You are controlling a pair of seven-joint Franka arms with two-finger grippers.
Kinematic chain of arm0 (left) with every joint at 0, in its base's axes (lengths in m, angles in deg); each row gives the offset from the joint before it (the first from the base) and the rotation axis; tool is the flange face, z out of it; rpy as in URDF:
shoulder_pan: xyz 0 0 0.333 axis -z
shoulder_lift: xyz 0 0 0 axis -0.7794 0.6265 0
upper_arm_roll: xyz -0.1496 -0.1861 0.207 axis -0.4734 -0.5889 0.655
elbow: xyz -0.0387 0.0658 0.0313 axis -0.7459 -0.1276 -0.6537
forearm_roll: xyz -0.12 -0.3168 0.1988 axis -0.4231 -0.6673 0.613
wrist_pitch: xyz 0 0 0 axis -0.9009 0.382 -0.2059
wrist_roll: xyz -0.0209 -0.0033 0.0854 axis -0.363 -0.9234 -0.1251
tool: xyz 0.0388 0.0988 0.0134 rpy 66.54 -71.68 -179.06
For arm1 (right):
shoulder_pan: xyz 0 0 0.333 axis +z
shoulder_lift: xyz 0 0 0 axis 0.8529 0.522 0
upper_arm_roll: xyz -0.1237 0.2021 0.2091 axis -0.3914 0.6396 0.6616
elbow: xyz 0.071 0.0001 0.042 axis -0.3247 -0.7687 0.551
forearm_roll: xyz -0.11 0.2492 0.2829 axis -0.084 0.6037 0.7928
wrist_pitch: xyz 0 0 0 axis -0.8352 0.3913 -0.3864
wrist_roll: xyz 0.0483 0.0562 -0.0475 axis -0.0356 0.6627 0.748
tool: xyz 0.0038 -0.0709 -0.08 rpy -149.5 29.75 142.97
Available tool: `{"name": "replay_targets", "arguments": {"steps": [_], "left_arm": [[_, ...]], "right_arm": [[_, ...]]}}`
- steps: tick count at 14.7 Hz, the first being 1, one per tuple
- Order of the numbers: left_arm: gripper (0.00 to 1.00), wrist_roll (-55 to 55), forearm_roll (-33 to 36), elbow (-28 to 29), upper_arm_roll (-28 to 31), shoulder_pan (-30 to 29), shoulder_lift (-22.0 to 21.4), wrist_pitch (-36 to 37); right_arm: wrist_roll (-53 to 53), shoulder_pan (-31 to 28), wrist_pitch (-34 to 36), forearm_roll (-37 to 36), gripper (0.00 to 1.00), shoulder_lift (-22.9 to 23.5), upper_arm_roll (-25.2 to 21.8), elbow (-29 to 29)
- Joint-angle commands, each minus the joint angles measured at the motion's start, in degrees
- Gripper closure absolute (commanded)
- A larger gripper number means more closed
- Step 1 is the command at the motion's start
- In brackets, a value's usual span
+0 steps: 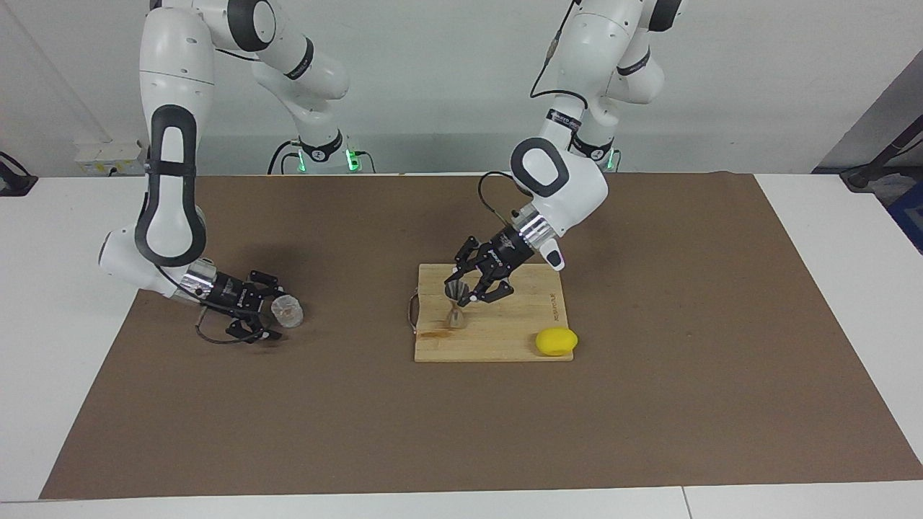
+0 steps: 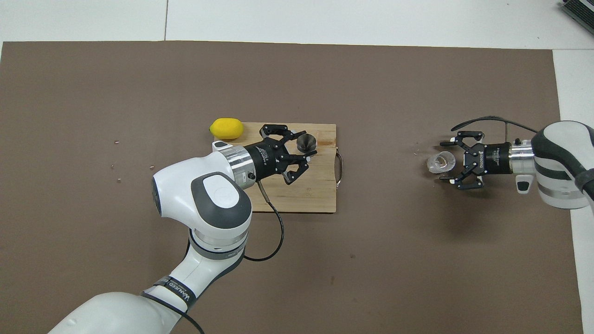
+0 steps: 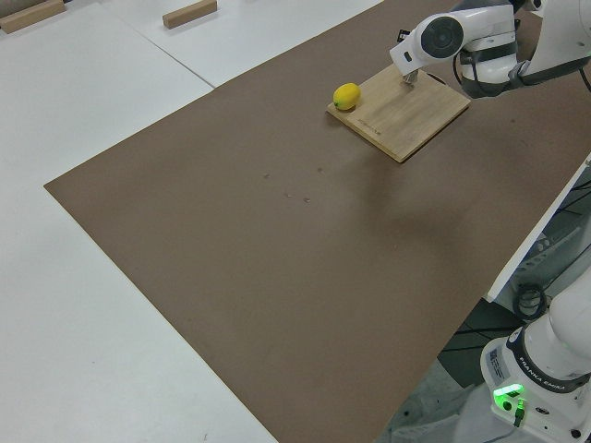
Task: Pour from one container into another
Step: 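Carry the metal cup onto the board while the right gripper grasps the glass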
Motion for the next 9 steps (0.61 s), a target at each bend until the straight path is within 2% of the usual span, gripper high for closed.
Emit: {"name": "replay_targets", "arguments": {"steps": [1, 5, 6, 7, 9], "left_arm": [[1.00, 0.2, -1.5, -1.1, 0.8, 1.6, 1.6, -1.3], [1.00, -1.2, -1.0, -1.1, 0.9, 1.6, 1.9, -1.2], [0.80, -2.2, -0.9, -1.1, 0.9, 1.6, 1.9, -1.2], [0.01, -2.4, -0.9, -1.1, 0.9, 1.6, 1.8, -1.1], [0.00, -2.4, -0.5, -1.0, 0.8, 1.6, 1.8, -0.1]], "right_arm": [[2.1, -0.1, -1.3, 3.1, 0.04, -1.9, 0.3, -2.4], [2.4, -0.2, -1.2, 3.2, 0.21, -1.9, 0.3, -2.5], [2.4, -0.2, -1.2, 3.3, 0.24, -1.9, 0.3, -2.8], [2.3, -0.1, -1.2, 3.3, 0.27, -1.9, 0.3, -2.8], [2.3, -0.1, -1.2, 3.5, 0.35, -1.9, 0.3, -2.8]]}}
